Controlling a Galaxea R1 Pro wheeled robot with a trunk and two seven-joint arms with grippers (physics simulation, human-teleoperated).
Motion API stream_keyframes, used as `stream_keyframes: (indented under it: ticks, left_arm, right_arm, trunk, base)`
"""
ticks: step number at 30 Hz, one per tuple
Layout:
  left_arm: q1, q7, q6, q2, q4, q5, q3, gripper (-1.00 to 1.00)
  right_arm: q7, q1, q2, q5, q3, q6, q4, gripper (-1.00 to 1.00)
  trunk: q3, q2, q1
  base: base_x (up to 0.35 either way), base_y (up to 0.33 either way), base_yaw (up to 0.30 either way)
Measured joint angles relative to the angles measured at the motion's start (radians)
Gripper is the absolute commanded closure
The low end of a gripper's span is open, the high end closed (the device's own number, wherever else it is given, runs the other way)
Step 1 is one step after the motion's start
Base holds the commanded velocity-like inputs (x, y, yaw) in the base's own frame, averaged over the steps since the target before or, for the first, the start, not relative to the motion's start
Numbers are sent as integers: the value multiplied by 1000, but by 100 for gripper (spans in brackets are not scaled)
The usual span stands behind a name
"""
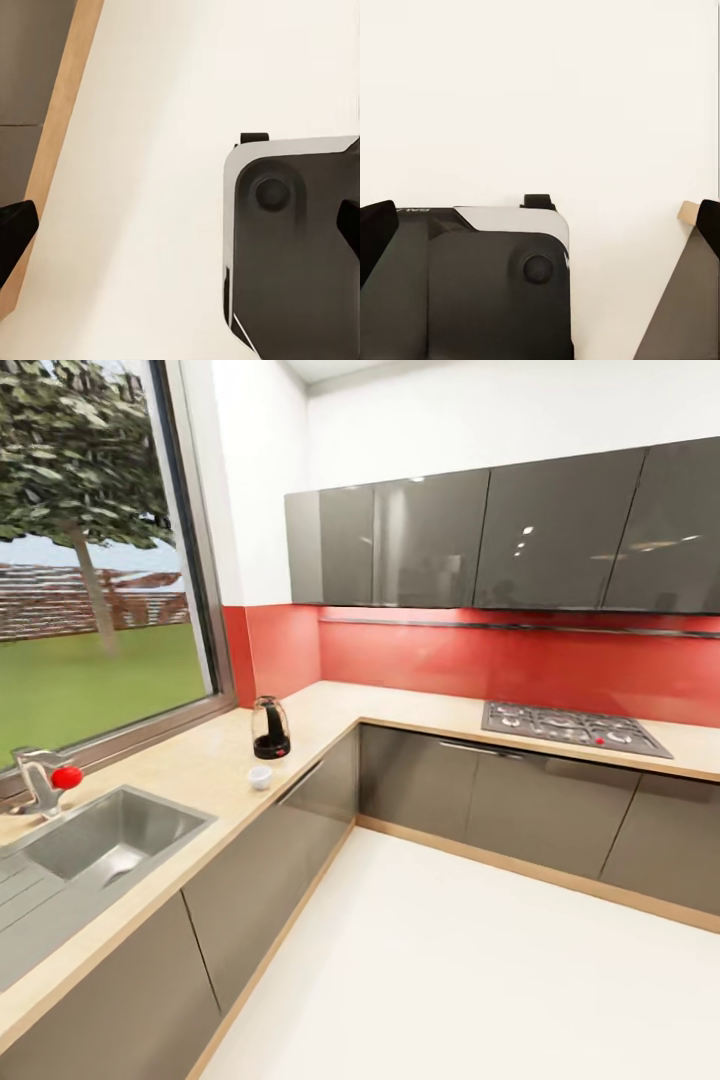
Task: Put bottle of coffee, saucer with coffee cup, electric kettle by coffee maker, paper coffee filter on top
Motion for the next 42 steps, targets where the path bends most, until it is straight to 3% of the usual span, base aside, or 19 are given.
stream_keyframes:
  ticks: [16,42]
  left_arm:
    - [0,0,0,0,0,0,3,-100]
    - [0,1,-1,0,0,1,3,-100]
  right_arm:
    - [-1,0,0,0,0,1,0,-100]
    - [-1,0,2,0,0,0,1,-100]
  trunk:
    - [0,0,0]
    - [0,0,0]
  base:
    - [315,-118,32]
    - [305,-131,271]
